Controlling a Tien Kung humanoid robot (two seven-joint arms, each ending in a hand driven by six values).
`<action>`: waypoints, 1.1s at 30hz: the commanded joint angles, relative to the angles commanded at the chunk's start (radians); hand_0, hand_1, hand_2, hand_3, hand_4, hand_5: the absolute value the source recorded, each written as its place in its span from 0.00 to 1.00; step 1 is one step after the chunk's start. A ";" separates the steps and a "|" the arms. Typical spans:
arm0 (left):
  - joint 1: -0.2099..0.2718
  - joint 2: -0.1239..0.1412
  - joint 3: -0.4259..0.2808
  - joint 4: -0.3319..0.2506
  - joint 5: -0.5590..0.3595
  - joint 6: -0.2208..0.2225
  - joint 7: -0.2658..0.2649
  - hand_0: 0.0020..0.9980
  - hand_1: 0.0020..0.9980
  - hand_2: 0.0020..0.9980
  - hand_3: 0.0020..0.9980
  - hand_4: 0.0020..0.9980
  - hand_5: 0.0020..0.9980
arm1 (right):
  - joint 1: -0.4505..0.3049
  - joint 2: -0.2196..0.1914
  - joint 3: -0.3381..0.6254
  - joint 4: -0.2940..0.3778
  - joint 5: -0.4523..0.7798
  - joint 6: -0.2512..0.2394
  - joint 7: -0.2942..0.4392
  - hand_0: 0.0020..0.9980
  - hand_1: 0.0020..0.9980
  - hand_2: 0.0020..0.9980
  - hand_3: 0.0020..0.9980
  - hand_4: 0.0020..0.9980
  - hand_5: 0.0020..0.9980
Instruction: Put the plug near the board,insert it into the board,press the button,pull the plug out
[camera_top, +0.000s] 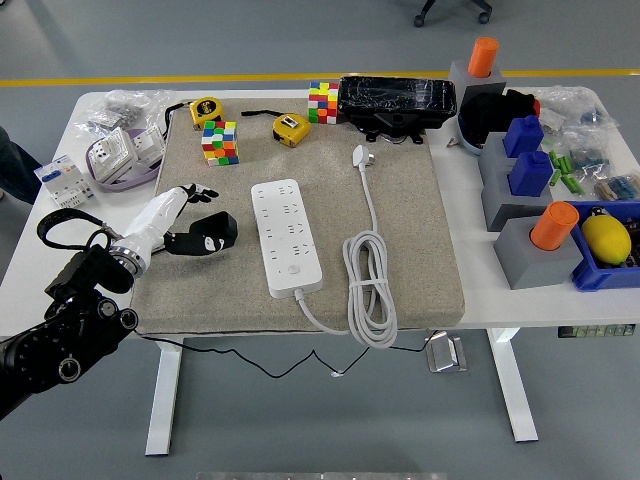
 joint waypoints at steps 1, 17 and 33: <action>-0.001 -0.001 0.002 0.004 -0.003 -0.002 0.001 0.70 0.64 0.61 0.61 0.82 0.29 | 0.000 0.000 0.000 0.000 0.000 0.000 0.000 0.60 0.63 0.63 0.55 0.93 0.48; -0.022 -0.024 0.032 0.053 0.015 0.009 -0.001 0.64 0.58 0.52 0.55 0.79 0.21 | 0.000 -0.002 -0.006 0.001 0.002 0.000 0.000 0.60 0.63 0.63 0.55 0.93 0.48; -0.012 -0.021 0.018 0.026 -0.008 0.039 -0.066 0.37 0.37 0.38 0.53 0.68 0.00 | 0.002 -0.002 -0.010 0.001 0.001 0.000 0.000 0.60 0.63 0.63 0.55 0.93 0.48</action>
